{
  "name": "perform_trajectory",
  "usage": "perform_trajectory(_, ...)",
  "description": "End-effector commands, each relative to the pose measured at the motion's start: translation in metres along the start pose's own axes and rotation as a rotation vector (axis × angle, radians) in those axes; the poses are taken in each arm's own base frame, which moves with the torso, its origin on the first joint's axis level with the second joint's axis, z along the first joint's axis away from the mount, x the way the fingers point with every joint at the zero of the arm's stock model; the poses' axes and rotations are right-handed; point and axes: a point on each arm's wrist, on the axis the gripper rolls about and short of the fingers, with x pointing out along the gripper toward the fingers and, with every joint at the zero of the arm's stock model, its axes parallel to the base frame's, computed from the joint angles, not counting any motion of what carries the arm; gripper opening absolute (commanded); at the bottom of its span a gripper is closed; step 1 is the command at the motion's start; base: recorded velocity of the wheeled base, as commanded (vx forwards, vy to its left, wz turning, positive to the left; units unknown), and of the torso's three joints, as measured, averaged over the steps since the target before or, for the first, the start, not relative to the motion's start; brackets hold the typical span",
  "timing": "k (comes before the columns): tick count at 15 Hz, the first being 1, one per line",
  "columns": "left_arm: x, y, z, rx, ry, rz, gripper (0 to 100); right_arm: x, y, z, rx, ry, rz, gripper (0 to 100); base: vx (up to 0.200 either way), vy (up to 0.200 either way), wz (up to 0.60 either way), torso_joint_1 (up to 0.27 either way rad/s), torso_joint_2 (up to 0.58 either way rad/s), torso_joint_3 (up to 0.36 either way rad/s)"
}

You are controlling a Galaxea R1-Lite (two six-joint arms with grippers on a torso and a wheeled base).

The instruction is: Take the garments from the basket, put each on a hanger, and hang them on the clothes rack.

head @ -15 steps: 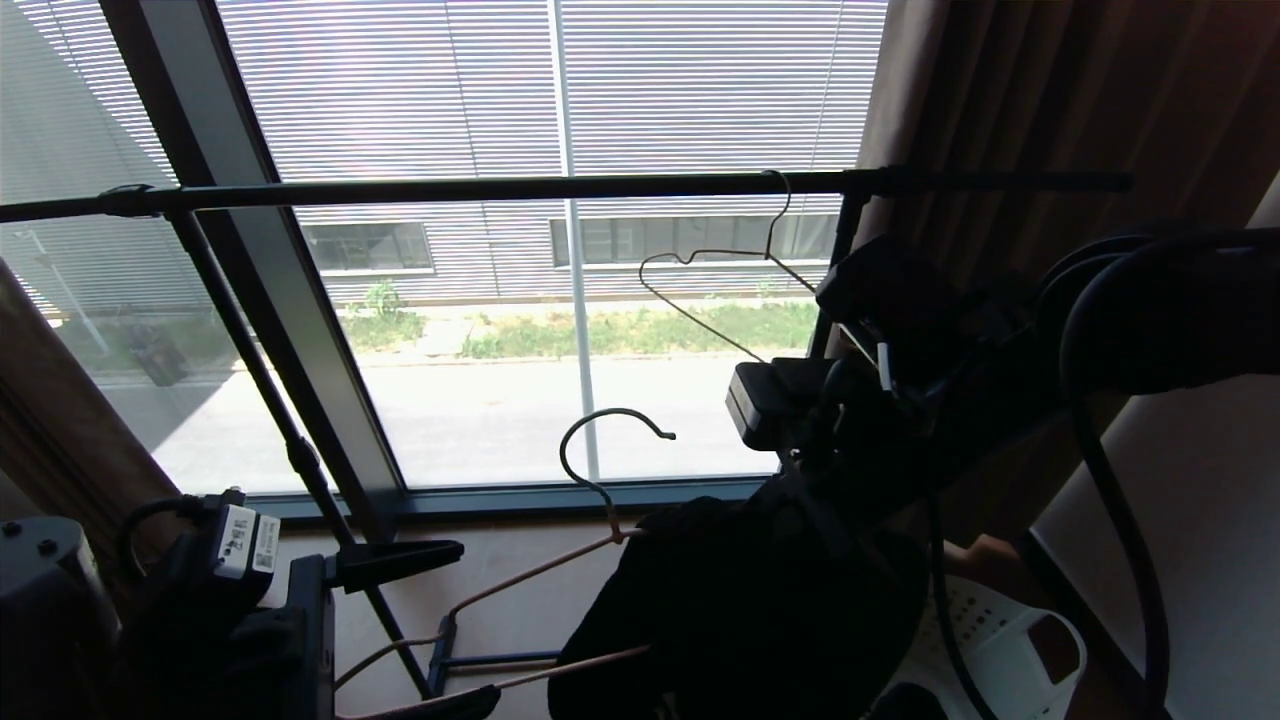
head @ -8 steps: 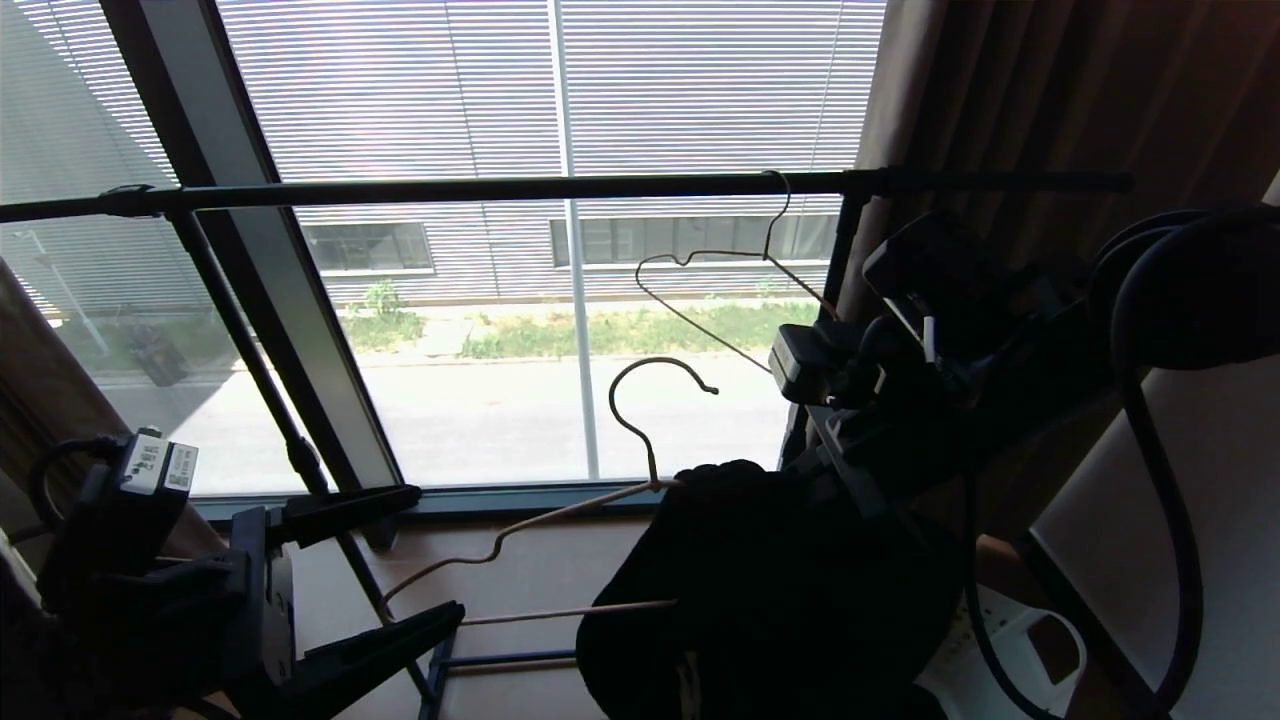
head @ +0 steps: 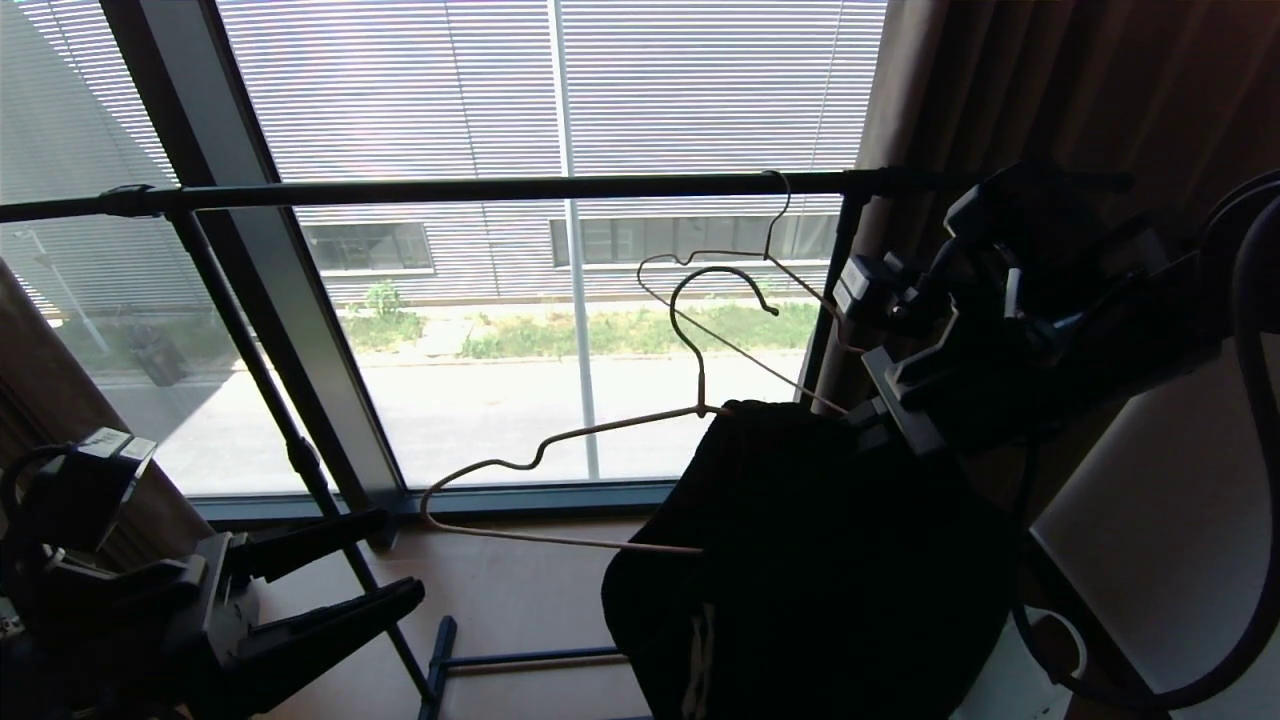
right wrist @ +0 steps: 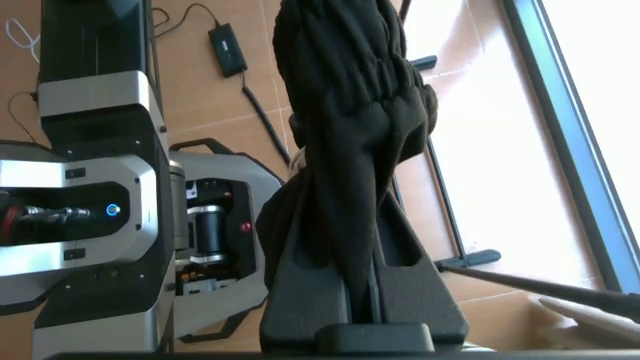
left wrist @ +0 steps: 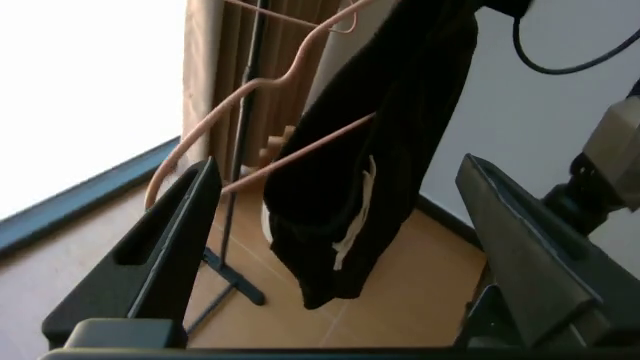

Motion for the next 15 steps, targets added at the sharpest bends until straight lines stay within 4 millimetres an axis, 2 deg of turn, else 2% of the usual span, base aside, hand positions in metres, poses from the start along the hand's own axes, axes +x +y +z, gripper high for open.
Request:
perform_trajectory(1,-0.014,0.008,-0.012,-0.109,0.016,0.099,100,-0.007,-0.001,-0.001,0.005,-0.01,-0.02,0,0.0,0.0,0.0,0.0,0.0,0.0)
perform_trajectory(3,-0.02,0.013,-0.028,-0.203,0.055,0.145,100,-0.006,-0.003,0.0,-0.003,-0.019,-0.027,0,0.0,0.0,0.0,0.0,0.0,0.0)
perform_trajectory(8,-0.017,0.016,-0.036,-0.416,0.103,0.157,100,-0.005,0.001,-0.007,-0.009,-0.06,-0.051,0,0.0,0.0,0.0,0.0,0.0,0.0)
perform_trajectory(10,-0.015,0.018,-0.039,-0.444,0.121,0.16,100,-0.005,0.004,-0.01,-0.014,-0.073,-0.061,0,0.0,0.0,0.0,0.0,0.0,0.0)
perform_trajectory(14,0.003,0.022,-0.054,-0.511,0.235,0.119,100,-0.011,0.011,-0.009,-0.02,-0.145,-0.032,0,0.0,0.0,0.0,0.0,0.0,0.0)
perform_trajectory(15,0.011,0.022,-0.053,-0.511,0.247,0.101,100,-0.012,0.012,-0.01,-0.021,-0.151,-0.021,0,0.0,0.0,0.0,0.0,0.0,0.0)
